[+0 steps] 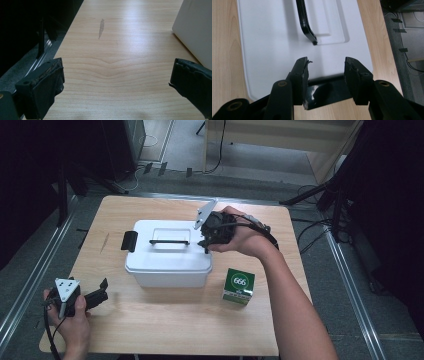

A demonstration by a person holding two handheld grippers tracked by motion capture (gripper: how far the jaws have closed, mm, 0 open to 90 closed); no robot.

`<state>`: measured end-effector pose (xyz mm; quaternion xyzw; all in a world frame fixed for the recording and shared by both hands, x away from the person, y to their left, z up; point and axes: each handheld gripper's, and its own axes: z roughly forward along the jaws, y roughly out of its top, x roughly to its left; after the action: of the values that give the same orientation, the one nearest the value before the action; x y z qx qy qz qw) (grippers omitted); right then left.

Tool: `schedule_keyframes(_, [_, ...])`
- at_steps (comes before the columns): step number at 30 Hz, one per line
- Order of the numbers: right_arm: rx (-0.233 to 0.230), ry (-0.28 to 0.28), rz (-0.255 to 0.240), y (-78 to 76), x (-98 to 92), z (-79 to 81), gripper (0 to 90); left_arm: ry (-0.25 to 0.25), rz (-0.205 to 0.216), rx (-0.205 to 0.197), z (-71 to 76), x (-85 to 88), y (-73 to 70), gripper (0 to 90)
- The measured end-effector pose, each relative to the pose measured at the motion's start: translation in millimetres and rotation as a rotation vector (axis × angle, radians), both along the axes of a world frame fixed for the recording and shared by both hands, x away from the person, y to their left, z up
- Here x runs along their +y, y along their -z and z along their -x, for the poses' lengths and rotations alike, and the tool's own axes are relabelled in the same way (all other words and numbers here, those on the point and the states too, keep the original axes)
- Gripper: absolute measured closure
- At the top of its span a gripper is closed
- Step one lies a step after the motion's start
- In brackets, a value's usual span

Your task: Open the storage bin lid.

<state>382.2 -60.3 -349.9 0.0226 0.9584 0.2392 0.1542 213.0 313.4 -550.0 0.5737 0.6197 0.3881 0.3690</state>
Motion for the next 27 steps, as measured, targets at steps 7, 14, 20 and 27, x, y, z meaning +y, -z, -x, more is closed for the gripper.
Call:
schedule_keyframes(7, [0.008,-0.002,0.019,-5.6,14.5,-5.9,63.0,0.015,-0.016,0.009,-0.2,-2.5,0.4,0.0])
schedule_keyframes(14, [0.003,-0.031,0.051,-11.2,27.7,-4.6,67.7,0.017,-0.016,0.014,-0.8,-2.1,0.5,0.0])
schedule_keyframes(20, [0.008,-0.073,0.101,-15.2,38.6,2.3,69.2,0.019,-0.018,0.021,-1.4,-2.3,0.4,0.0])
schedule_keyframes(27, [0.013,-0.109,0.142,-16.8,50.5,6.6,71.1,0.017,-0.017,0.025,-1.9,-2.7,0.4,0.0])
